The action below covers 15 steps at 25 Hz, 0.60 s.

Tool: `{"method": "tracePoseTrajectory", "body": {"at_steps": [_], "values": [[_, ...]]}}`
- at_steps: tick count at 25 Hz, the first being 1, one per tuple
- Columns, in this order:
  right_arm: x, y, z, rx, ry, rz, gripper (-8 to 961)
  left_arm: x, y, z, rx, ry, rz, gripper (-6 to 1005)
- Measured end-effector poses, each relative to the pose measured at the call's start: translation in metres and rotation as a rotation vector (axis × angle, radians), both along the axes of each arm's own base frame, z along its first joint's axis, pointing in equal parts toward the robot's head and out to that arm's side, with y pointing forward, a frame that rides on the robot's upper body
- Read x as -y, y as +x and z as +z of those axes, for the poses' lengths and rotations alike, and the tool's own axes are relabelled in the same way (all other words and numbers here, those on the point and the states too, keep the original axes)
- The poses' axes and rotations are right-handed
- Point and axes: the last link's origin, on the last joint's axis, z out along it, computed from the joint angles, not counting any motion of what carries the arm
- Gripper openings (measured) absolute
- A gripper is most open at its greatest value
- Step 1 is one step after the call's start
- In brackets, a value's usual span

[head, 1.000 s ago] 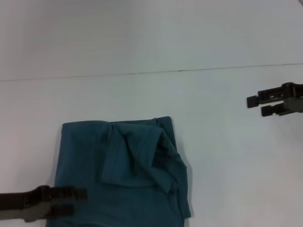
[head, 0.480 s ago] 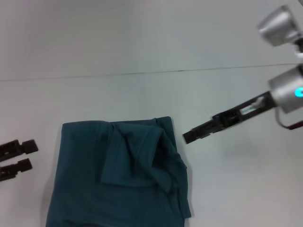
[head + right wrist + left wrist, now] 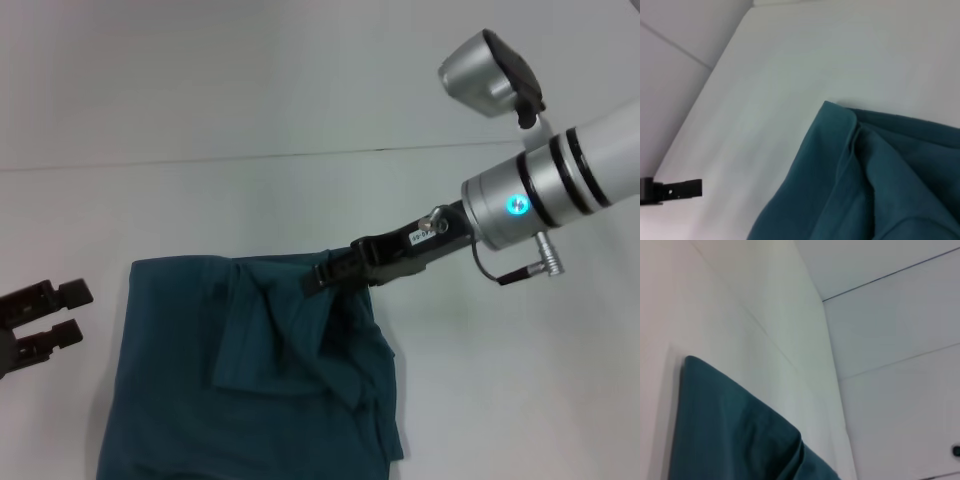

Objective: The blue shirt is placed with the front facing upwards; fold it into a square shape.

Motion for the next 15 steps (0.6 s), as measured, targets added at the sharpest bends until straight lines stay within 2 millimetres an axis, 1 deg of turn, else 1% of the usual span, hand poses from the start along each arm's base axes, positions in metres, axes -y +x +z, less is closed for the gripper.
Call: {"method": "tracePoseTrajectory", "body": {"at_steps": [2, 6, 12, 15], "values": [[0.0005, 0.0022, -0.0023, 0.001, -0.006, -0.043, 820, -0.0011, -0.0001, -0.0003, 0.002, 0.008, 0.003, 812], [0.0011, 0.0059, -0.0004, -0.010, -0.008, -0.093, 820, -0.0019, -0.0007, -0.0014, 0.004, 0.015, 0.010, 812], [0.0051, 0.0074, 0.0031, -0.016, -0.040, -0.110, 820, -0.0045, -0.0009, -0.0056, 0.011, 0.017, 0.015, 812], [0.0039, 0.0094, -0.0004, -0.029, -0.024, -0.131, 819, -0.0063, -0.0005, -0.0086, 0.017, 0.018, 0.016, 812]]}}
